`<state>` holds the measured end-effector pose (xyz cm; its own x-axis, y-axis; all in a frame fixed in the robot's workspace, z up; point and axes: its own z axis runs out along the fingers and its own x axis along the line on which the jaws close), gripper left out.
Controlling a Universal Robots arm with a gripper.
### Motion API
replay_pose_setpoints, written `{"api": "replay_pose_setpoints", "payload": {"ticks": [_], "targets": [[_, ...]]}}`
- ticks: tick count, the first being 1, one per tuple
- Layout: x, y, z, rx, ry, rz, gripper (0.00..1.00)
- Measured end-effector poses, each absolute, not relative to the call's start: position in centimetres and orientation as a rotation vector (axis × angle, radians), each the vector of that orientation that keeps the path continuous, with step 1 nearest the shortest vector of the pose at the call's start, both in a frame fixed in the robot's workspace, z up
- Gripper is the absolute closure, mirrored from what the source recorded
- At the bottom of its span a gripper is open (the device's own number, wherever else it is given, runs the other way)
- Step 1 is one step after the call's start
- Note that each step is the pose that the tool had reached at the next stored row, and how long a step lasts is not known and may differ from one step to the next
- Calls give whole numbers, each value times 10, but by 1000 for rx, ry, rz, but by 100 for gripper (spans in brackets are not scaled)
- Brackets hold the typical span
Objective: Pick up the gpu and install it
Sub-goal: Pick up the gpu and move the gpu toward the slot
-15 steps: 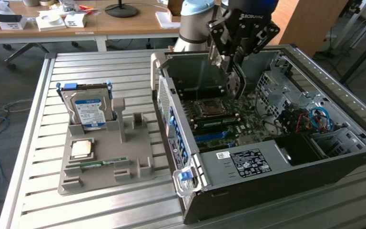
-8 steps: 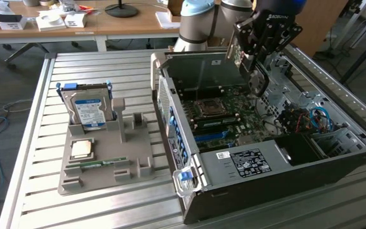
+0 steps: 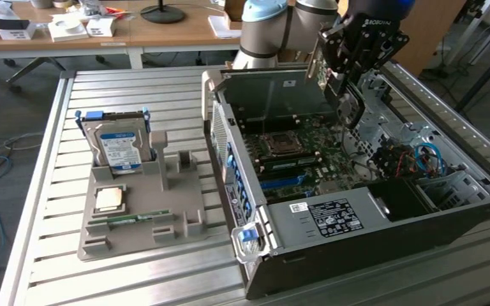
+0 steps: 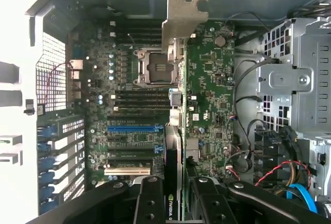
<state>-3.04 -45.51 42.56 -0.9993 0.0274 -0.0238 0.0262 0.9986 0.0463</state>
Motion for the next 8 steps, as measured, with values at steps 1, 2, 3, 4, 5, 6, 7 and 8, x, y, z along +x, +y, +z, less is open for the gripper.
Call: {"api": "replay_pose_setpoints", "payload": {"ticks": [1, 2, 3, 4, 5, 6, 7, 8], "targets": [[-29, -455, 426, 42, 3116, 72, 74], [-28, -455, 426, 42, 3116, 72, 74], [-28, -455, 426, 42, 3116, 72, 74], [-28, -455, 426, 42, 3116, 71, 74], [-28, -455, 426, 42, 3116, 72, 74], [-28, -455, 426, 42, 3116, 72, 74], [-28, -455, 425, 42, 3116, 72, 74], [-28, -455, 424, 42, 3116, 72, 74]]}}
